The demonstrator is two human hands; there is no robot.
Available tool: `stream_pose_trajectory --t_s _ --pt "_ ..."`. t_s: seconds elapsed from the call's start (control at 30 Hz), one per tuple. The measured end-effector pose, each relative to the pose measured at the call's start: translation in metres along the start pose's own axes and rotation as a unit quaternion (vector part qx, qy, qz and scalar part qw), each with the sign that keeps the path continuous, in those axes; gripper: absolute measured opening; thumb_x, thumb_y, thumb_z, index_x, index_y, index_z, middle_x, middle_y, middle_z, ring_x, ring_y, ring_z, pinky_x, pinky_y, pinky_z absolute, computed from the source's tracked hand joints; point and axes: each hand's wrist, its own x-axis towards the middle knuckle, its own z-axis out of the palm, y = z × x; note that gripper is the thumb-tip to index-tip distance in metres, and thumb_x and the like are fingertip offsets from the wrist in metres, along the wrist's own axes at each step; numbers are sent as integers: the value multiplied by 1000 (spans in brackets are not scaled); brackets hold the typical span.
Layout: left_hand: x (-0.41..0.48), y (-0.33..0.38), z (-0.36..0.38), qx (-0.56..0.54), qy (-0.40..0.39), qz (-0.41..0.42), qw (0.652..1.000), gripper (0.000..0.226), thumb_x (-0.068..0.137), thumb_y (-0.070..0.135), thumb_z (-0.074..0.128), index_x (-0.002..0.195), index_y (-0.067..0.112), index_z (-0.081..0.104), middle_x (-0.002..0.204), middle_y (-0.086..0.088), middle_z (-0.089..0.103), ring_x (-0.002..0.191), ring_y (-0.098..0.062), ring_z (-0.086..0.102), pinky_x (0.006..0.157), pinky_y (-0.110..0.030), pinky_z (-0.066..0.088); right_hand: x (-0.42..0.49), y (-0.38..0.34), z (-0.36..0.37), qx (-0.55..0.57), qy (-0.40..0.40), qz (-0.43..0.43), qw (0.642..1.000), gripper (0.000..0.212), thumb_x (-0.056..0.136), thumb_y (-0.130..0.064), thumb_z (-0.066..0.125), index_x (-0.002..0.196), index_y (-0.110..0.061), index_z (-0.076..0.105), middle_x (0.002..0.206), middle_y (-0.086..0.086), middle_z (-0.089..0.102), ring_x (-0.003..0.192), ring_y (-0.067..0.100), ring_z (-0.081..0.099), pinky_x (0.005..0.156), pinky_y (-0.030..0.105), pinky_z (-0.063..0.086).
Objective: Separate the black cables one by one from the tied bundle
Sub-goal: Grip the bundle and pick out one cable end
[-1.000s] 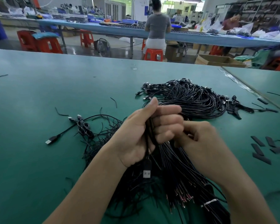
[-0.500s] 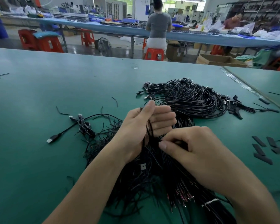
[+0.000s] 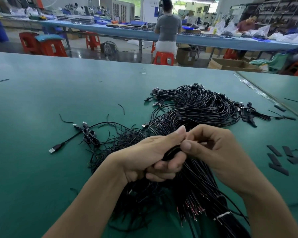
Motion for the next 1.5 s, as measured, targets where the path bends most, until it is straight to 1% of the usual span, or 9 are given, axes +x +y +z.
stream_pose_trajectory --t_s 0.1,0.2,0.37,0.57,0.73,0.93,1.1,1.23,1.5 --pt "-2 -1 -3 -24 -45 7 999 56 96 58 38 58 19 51 42 9 34 34 -2 30 34 -14 33 -1 0 1 52 -27 24 998 28 74 -25 74 78 -1 61 76 31 65 70 28 68 66 38 62" --pt "-1 -2 -1 -11 -28 24 999 51 90 58 47 60 19 55 45 6 42 37 -6 41 42 -20 46 0 2 -1 11 -18 1 1000 33 78 -26 71 85 3 58 76 29 65 68 37 64 70 47 58" --pt "12 -9 6 -10 81 63 995 48 88 57 54 63 19 69 53 -1 58 42 -11 55 50 -27 56 3 6 -2 -69 33 -21 997 29 79 -34 68 83 -6 62 67 1 68 63 10 62 62 22 52" --pt "28 -16 7 175 280 171 928 58 98 57 45 71 10 65 59 -9 53 57 -16 53 59 -48 55 2 3 -3 -85 89 -24 992 21 75 -39 72 76 -19 64 62 2 67 55 13 59 54 27 52" --pt "25 -16 10 17 205 116 972 58 99 60 39 105 5 54 84 -11 70 73 -27 72 64 -54 61 4 2 7 -173 176 -72 966 17 79 -31 80 71 -24 67 65 -5 70 55 8 62 54 22 50" --pt "21 -16 14 111 194 98 970 49 72 75 60 97 35 49 64 3 65 45 -9 53 38 -19 35 4 1 9 -204 210 -83 953 15 82 -27 78 72 -26 66 65 -7 69 53 10 63 51 29 51" --pt "24 -19 9 206 169 132 955 59 70 38 87 119 20 59 94 -9 68 78 -12 57 71 -48 52 3 -2 5 -150 203 -76 965 14 79 -23 83 77 -25 69 68 -2 72 60 15 68 59 37 57" --pt "23 -21 7 373 223 140 890 34 93 38 67 80 8 56 65 -3 49 58 -13 43 59 -48 44 4 0 10 -133 198 -67 969 14 79 -22 83 75 -26 70 64 0 71 50 14 65 50 31 54" --pt "14 -21 4 500 279 225 788 32 97 46 56 115 23 46 62 10 51 52 -5 47 50 -16 33 7 2 14 -103 238 -85 962 16 81 -18 80 73 -23 67 66 -6 71 52 4 63 53 16 49"
